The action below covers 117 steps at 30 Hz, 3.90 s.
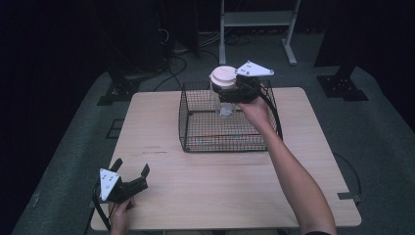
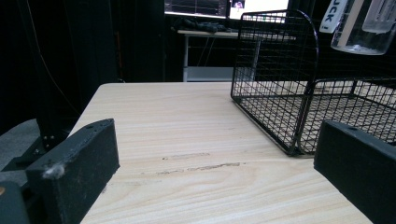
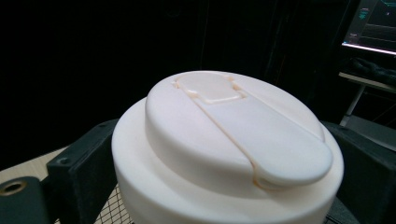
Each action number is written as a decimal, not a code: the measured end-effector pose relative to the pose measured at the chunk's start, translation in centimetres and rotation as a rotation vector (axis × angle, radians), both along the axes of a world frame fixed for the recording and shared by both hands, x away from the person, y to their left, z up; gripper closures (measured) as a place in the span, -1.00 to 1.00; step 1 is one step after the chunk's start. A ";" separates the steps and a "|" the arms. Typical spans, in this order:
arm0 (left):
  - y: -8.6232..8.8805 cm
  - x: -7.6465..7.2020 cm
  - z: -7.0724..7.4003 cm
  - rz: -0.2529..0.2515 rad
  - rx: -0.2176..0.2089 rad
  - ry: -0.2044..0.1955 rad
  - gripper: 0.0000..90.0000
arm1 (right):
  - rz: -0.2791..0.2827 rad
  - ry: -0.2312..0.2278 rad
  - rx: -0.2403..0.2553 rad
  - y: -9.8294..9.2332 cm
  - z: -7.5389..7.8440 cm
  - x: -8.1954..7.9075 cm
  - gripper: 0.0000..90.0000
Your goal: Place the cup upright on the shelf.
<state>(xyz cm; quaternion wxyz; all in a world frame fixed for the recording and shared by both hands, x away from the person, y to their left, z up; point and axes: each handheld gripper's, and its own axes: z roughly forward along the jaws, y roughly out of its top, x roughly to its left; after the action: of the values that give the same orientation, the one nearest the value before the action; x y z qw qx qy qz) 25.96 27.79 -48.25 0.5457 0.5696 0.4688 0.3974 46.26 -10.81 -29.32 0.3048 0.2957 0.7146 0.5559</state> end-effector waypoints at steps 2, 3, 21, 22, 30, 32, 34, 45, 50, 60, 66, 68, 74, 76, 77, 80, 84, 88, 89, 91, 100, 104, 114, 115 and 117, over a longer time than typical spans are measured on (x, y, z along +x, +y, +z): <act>0.0 0.0 0.0 -0.001 0.004 0.000 -1.00 | 0.001 0.001 -0.003 0.1 -0.2 0.1 -0.90; 0.0 0.0 0.0 -0.001 0.005 0.000 -1.00 | 0.000 0.001 -0.006 0.2 -0.2 0.2 -0.90; 0.0 0.0 0.0 0.000 -0.003 0.001 -1.00 | -0.010 0.049 0.014 -0.2 -3.6 1.5 -0.90; 0.0 0.0 0.0 0.000 0.000 0.001 -1.00 | -0.011 0.054 0.014 -0.2 -3.7 1.6 -0.90; 0.0 0.0 0.0 0.001 0.005 0.000 -1.00 | 0.003 0.085 -0.011 0.1 -5.1 2.1 -0.90; -0.1 0.0 0.0 -0.001 0.006 0.001 -1.00 | 0.001 0.088 -0.014 0.2 -5.4 2.2 -0.90; -0.1 0.0 0.0 0.000 0.007 0.000 -1.00 | -0.001 0.092 -0.012 0.2 -5.7 2.4 -0.90; -0.1 0.0 0.0 -0.001 0.007 -0.001 -1.00 | 0.010 0.118 -0.006 0.8 -7.2 3.0 -0.90; 0.0 0.0 0.0 -0.001 0.006 -0.001 -1.00 | 0.017 0.130 -0.012 1.1 -7.8 3.2 -0.90; 0.0 0.0 0.0 0.001 0.006 -0.002 -1.00 | 0.014 0.153 -0.025 1.2 -8.7 3.7 -0.90; 0.0 0.0 0.0 0.000 0.007 -0.002 -1.00 | 0.010 0.168 -0.021 1.1 -9.1 3.7 -0.90; 0.0 0.0 0.0 0.000 0.007 -0.002 -1.00 | 0.012 0.172 -0.020 1.1 -9.1 3.7 -0.90; -0.1 0.0 0.0 0.000 0.009 -0.002 -1.00 | 0.012 0.168 -0.021 0.9 -9.2 3.5 -0.90; -0.1 0.0 0.0 0.001 0.009 -0.002 -1.00 | 0.011 0.164 -0.019 0.9 -9.2 3.5 -0.90; -0.1 0.0 0.0 0.001 0.010 -0.002 -1.00 | 0.010 0.163 -0.019 0.9 -9.2 3.5 -0.90; -0.1 0.0 0.0 0.001 0.011 -0.001 -1.00 | 0.011 0.168 -0.023 0.8 -9.2 3.4 -0.90; -0.1 0.0 0.0 0.002 0.015 0.000 -1.00 | 0.013 0.172 -0.033 0.7 -9.1 3.4 -0.90; -0.1 -0.1 0.0 0.001 0.016 0.000 -1.00 | 0.010 0.173 -0.039 0.8 -9.1 3.3 -0.90; -0.1 -0.1 0.0 0.001 0.016 0.000 -1.00 | 0.010 0.170 -0.043 0.8 -9.1 3.3 -0.90; -0.2 -0.1 0.0 0.002 0.014 -0.001 -1.00 | 0.001 0.167 -0.046 0.9 -9.1 3.3 -0.91; -0.1 0.0 0.0 0.002 0.012 -0.003 -1.00 | -0.009 0.165 -0.044 1.0 -9.0 3.3 -0.96; -0.1 0.0 0.0 0.003 0.010 -0.002 -1.00 | -0.005 0.159 -0.040 0.9 -8.8 3.2 -0.96; -0.2 0.0 0.0 0.006 0.015 0.001 -1.00 | 0.003 0.129 0.005 0.4 -7.4 2.8 -0.99; -0.2 0.0 0.0 0.006 0.015 0.001 -1.00 | 0.005 0.126 0.012 0.4 -7.2 2.7 -0.99; -0.2 0.0 0.0 0.009 0.018 0.000 -1.00 | 0.006 0.121 0.013 0.4 -6.8 2.6 -0.99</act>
<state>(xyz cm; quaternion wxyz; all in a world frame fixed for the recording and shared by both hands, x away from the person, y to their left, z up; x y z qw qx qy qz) 25.99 27.56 -48.24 0.5388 0.5723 0.4678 0.4041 48.82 -10.46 -36.13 0.2574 0.3284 0.7291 0.5425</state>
